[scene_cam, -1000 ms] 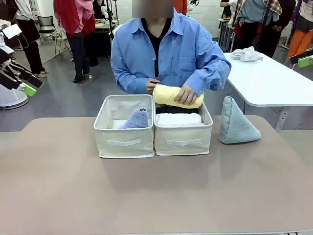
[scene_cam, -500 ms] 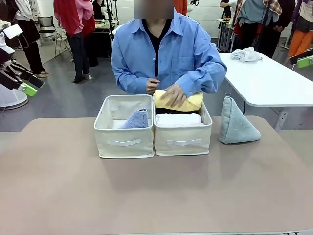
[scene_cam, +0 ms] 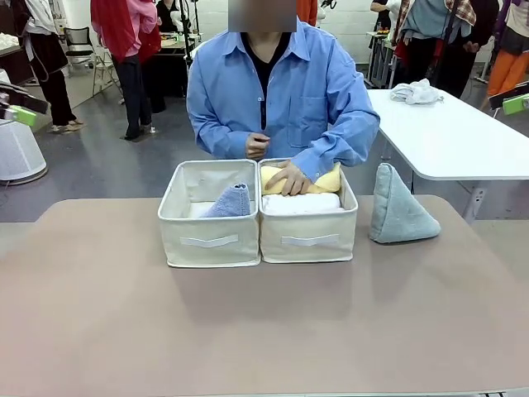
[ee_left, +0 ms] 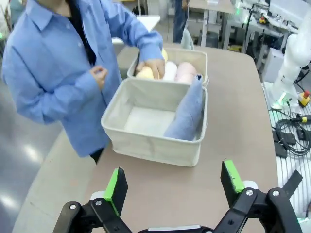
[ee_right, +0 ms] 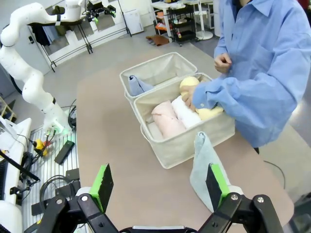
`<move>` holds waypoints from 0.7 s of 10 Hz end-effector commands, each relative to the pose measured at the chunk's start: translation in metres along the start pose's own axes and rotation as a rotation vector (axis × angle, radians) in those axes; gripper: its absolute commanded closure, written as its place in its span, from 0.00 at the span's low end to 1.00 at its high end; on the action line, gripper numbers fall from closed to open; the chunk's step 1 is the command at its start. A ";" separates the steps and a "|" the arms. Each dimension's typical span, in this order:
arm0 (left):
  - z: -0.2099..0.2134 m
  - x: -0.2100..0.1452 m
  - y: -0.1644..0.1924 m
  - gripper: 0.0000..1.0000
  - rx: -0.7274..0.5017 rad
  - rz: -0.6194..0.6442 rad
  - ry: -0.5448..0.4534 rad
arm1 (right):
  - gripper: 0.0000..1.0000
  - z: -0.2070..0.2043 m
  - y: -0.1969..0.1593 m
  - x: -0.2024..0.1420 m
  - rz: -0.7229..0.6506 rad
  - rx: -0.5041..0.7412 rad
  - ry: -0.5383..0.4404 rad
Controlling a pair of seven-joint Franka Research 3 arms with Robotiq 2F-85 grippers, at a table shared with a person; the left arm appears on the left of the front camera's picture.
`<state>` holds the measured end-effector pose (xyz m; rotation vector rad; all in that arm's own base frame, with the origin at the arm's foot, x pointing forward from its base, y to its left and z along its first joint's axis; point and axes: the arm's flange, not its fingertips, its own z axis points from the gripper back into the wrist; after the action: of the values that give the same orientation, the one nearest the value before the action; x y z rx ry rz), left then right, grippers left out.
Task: Sort the towels based on their folding style.
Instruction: Pick up another triangle-folded towel from the table and place it in the left Fabric basket.
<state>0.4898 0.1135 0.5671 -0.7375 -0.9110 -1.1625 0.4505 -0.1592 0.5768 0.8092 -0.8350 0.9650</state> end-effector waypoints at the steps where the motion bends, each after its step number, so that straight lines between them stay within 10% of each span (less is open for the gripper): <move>1: 0.025 -0.013 0.017 0.00 -0.054 -0.053 -0.087 | 0.00 -0.001 0.001 0.000 0.003 0.005 -0.007; 7: 0.086 -0.067 0.013 0.00 -0.048 -0.035 -0.149 | 0.00 -0.001 0.001 0.000 0.003 0.005 -0.007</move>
<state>0.4738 0.2187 0.5437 -0.8546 -0.9776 -1.1550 0.4505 -0.1592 0.5768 0.8092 -0.8350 0.9650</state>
